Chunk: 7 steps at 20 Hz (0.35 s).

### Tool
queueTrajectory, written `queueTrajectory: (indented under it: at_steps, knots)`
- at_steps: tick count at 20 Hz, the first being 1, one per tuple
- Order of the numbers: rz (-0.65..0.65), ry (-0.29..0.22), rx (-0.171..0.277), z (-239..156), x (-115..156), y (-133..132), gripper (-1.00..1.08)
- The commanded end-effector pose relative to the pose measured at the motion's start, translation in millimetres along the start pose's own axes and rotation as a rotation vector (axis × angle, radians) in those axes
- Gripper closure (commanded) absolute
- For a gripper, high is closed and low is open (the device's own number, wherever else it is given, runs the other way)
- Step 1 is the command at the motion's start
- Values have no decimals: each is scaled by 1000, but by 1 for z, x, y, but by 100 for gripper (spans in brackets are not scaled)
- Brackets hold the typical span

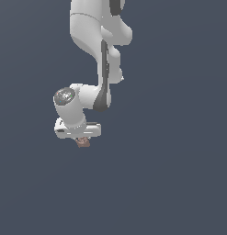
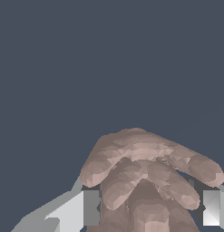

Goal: Pick up the object and move it to a goal position.

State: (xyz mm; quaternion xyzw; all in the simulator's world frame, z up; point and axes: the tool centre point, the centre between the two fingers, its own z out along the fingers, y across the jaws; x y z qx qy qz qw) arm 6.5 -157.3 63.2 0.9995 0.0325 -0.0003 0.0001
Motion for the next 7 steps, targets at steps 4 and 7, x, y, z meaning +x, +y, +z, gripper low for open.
queueTrajectory:
  at_steps: [4, 7]
  knots:
    - [-1, 0, 0, -3, -15, 14, 108]
    - [-1, 0, 0, -3, -17, 16, 108]
